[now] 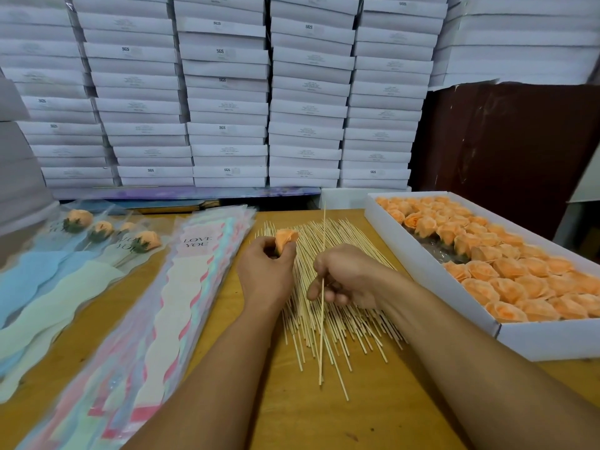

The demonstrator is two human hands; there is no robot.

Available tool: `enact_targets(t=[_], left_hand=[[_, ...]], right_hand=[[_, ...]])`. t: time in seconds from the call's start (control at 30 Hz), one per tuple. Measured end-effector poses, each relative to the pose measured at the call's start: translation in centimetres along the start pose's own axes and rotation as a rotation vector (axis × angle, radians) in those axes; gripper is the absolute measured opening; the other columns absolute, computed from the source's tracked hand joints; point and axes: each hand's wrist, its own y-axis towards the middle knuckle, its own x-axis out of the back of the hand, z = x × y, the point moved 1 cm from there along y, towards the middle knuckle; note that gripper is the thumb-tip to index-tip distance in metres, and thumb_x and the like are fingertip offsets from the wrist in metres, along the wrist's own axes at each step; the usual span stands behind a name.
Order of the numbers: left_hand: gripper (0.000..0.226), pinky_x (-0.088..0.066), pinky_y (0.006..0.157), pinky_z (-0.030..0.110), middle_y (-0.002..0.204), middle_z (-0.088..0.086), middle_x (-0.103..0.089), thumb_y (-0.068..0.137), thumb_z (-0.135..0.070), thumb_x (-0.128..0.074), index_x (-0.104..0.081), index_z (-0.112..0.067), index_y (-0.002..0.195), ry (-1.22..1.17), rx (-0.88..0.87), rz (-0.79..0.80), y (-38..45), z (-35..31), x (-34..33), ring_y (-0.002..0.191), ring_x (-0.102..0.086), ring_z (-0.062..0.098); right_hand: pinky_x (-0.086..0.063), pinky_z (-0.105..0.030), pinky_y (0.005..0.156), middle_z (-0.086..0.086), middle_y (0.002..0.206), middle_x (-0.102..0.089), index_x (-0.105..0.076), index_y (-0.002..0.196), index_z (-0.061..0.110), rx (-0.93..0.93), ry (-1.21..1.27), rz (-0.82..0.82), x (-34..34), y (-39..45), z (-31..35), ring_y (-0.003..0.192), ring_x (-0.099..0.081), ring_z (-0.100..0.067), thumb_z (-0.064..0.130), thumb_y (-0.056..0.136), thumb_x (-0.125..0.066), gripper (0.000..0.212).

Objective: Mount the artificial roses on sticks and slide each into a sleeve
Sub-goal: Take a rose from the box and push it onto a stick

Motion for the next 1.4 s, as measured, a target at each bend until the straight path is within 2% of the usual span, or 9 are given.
enact_targets(t=[0.2, 0.33, 0.53, 0.7, 0.83, 0.93, 1.03, 1.27, 1.4], left_hand=[[0.02, -0.058, 0.078, 0.045, 0.079, 0.0, -0.072, 0.088, -0.038, -0.072, -0.071, -0.018, 0.085, -0.154, 0.063, 0.015, 0.1, -0.1, 0.0, 0.078, -0.071, 0.021], [0.017, -0.06, 0.072, 0.038, 0.072, -0.004, -0.074, 0.088, -0.032, -0.074, -0.07, -0.018, 0.079, -0.314, 0.17, 0.035, 0.3, -0.2, 0.1, 0.064, -0.07, 0.011], [0.013, -0.054, 0.054, 0.023, 0.067, 0.001, -0.072, 0.091, -0.02, -0.071, -0.07, -0.01, 0.083, -0.531, 0.347, 0.024, 0.6, -0.1, 0.2, 0.057, -0.066, 0.012], [0.019, -0.052, 0.05, 0.024, 0.08, 0.013, -0.07, 0.093, -0.016, -0.068, -0.066, 0.0, 0.103, -0.723, 0.508, 0.041, 0.9, -0.2, 0.4, 0.058, -0.067, 0.015], [0.023, -0.054, 0.052, 0.022, 0.087, 0.016, -0.068, 0.095, -0.017, -0.066, -0.061, -0.001, 0.112, -0.91, 0.621, 0.085, 1.0, -0.5, 0.7, 0.058, -0.067, 0.014], [0.023, -0.054, 0.052, 0.02, 0.082, 0.014, -0.068, 0.096, -0.019, -0.064, -0.061, -0.002, 0.112, -1.02, 0.687, 0.131, 1.2, -0.5, 1.0, 0.058, -0.066, 0.014], [0.017, -0.053, 0.049, 0.019, 0.07, 0.01, -0.069, 0.097, -0.02, -0.063, -0.061, -0.003, 0.103, -1.063, 0.709, 0.159, 1.3, -0.5, 1.2, 0.057, -0.066, 0.013], [0.018, -0.054, 0.05, 0.019, 0.075, 0.01, -0.069, 0.097, -0.019, -0.062, -0.062, -0.003, 0.104, -1.1, 0.749, 0.179, 1.3, -0.4, 1.3, 0.058, -0.067, 0.013], [0.017, -0.053, 0.05, 0.019, 0.078, 0.01, -0.068, 0.097, -0.02, -0.063, -0.063, -0.004, 0.1, -1.131, 0.774, 0.204, 1.3, -0.5, 1.4, 0.061, -0.066, 0.014]], right_hand=[[-0.026, -0.018, 0.031, -0.011, 0.073, -0.066, -0.054, 0.074, 0.007, 0.011, 0.048, 0.101, -0.3, -1.0, -0.3, 0.039, -0.042, -0.011, -0.005, 0.078, -0.045, 0.016], [-0.024, -0.019, 0.032, -0.005, 0.058, -0.056, -0.067, 0.088, 0.005, 0.049, 0.019, 0.162, -0.5, -1.3, -0.5, 0.038, -0.039, -0.01, 0.002, 0.081, -0.046, 0.022], [-0.024, -0.02, 0.033, -0.004, 0.05, -0.051, -0.069, 0.1, 0.011, 0.066, 0.012, 0.179, -0.3, -1.5, -0.6, 0.035, -0.037, -0.012, 0.059, 0.104, -0.033, 0.06], [-0.024, -0.017, 0.032, -0.006, 0.052, -0.057, -0.063, 0.11, 0.018, 0.182, 0.041, 0.132, -0.3, -2.0, -0.2, 0.033, -0.037, -0.011, 0.045, 0.109, -0.031, 0.042], [-0.022, -0.018, 0.03, -0.016, 0.076, -0.071, -0.062, 0.11, 0.003, 0.174, 0.09, 0.238, -0.1, -2.4, 0.2, 0.037, -0.036, -0.009, 0.022, 0.109, -0.036, 0.032], [-0.024, -0.016, 0.031, -0.005, 0.07, -0.061, -0.069, 0.111, 0.002, 0.145, 0.084, 0.281, -0.1, -2.4, 0.2, 0.042, -0.038, -0.007, 0.011, 0.106, -0.042, 0.029], [-0.022, -0.018, 0.03, -0.004, 0.061, -0.048, -0.06, 0.13, 0.018, 0.127, 0.041, 0.308, -0.1, -2.6, 0.0, 0.038, -0.035, -0.008, 0.005, 0.105, -0.041, 0.034], [-0.021, -0.025, 0.041, 0.0, 0.047, -0.043, -0.064, 0.112, 0.032, 0.213, -0.195, 0.161, -0.5, -3.0, 0.2, 0.036, -0.03, -0.014, 0.046, 0.109, -0.03, 0.037], [-0.024, -0.021, 0.035, -0.005, 0.049, -0.052, -0.07, 0.095, 0.017, 0.185, -0.174, 0.166, -1.1, -2.7, 0.0, 0.034, -0.035, -0.014, 0.036, 0.107, -0.035, 0.042]])
